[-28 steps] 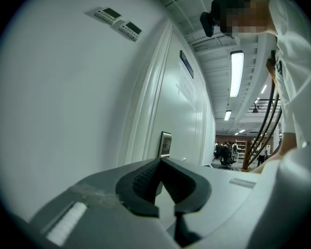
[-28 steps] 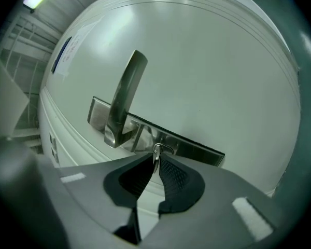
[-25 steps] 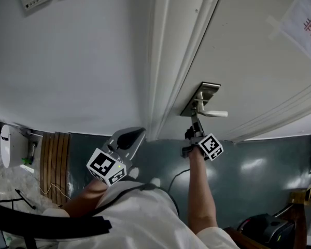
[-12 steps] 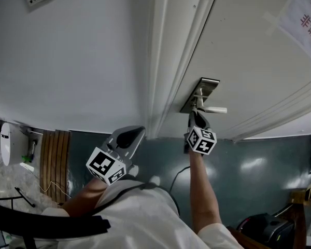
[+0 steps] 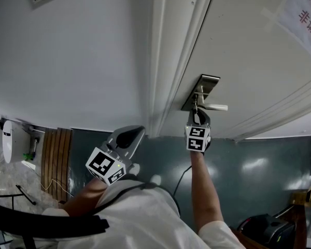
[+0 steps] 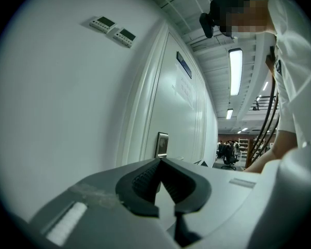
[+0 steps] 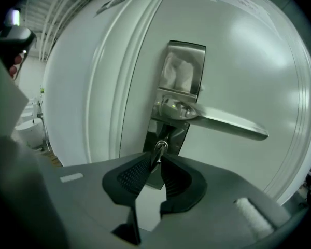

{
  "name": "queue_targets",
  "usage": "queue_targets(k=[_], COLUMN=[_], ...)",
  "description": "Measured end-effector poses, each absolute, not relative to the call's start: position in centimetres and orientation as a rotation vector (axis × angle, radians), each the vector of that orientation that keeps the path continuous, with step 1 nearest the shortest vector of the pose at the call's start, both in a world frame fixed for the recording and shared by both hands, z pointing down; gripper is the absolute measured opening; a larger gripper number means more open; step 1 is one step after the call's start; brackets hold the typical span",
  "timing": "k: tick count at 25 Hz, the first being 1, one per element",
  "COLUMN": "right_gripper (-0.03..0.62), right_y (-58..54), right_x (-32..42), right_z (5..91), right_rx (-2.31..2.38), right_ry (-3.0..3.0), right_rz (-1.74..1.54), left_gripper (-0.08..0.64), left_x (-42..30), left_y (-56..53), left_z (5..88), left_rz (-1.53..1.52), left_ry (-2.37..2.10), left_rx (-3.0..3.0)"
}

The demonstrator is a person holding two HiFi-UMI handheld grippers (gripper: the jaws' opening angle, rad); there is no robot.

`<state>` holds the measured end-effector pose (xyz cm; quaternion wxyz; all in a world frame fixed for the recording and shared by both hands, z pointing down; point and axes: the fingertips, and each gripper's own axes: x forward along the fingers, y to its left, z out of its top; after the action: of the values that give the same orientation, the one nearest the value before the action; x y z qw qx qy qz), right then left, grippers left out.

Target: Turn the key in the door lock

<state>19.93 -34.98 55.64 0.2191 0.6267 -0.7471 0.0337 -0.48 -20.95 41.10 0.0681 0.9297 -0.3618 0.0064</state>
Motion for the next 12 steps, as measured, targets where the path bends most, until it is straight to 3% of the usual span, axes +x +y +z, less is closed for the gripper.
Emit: queue_targets(k=[12], right_gripper=[0.075], right_y=[-35.06], right_x=[19.47], right_z=[56.14], right_rx=[1.575], right_ry=[-1.915], right_rz=[-0.186], left_gripper=[0.006], left_x=[-0.36], left_y=[-20.49], left_z=[40.88], left_rz=[0.016], left_ry=[-1.101], left_rx=[2.805])
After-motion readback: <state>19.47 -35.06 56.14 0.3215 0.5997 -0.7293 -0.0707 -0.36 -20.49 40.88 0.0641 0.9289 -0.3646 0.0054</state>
